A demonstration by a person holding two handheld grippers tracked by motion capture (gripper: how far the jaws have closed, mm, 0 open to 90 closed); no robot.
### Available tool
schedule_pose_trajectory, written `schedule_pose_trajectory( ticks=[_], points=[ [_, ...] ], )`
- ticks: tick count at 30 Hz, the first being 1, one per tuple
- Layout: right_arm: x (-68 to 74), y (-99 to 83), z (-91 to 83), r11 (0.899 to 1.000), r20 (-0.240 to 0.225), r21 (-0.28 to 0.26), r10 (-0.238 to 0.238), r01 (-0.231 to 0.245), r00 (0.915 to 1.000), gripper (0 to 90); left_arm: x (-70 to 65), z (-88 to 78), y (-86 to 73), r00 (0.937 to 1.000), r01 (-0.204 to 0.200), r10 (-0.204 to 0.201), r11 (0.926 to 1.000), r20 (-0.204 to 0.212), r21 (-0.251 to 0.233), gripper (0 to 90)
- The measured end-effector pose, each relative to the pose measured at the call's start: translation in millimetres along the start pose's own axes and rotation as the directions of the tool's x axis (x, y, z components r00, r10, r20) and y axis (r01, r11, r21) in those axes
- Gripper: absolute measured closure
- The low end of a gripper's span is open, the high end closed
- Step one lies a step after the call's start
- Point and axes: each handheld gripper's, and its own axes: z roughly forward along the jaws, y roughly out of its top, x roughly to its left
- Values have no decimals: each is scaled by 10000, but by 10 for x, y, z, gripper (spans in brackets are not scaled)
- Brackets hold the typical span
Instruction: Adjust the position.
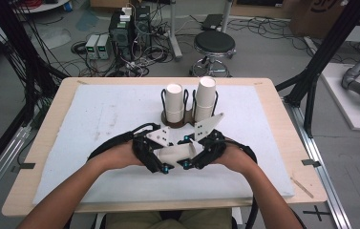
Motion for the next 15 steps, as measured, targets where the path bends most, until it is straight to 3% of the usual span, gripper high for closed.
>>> schedule_pose_trajectory(
  ticks=[2, 4, 8, 9, 10, 13, 14, 15],
  points=[
    [-6, -31, -24, 9997, -20, -155, 177, -177, 9998, 344, 0, -25, -72, 9995, 288, -296, 9971, -102, -702, 193],
    [-14, -62, -50, 9992, 23, -231, 324, -323, 9995, 343, 3, -39, -102, 9994, 319, -330, 9957, -114, -869, 191],
    [-32, -150, -110, 9969, 147, -470, 635, -627, 9979, 343, 3, -103, -231, 9965, 779, -823, 9797, -160, -1848, 190],
    [-34, -175, -124, 9959, 152, -560, 716, -706, 9973, 343, 3, -140, -296, 9940, 1002, -1078, 9677, -202, -2314, 190],
    [-38, -202, -137, 9949, 146, -646, 786, -775, 9968, 342, 3, -140, -296, 9940, 1002, -1078, 9677, -202, -2314, 190],
    [-39, -254, -160, 9923, 243, -819, 949, -926, 9952, 342, -2, -185, -381, 9899, 1282, -1403, 9460, -194, -2977, 190],
    [-34, -305, -177, 9888, 302, -1049, 1100, -1063, 9935, 341, -17, -201, -433, 9856, 1548, -1690, 9232, -100, -3517, 190],
    [-29, -329, -183, 9867, 297, -1174, 1169, -1126, 9927, 341, -17, -201, -433, 9856, 1548, -1690, 9232, -100, -3517, 190]
  ],
)
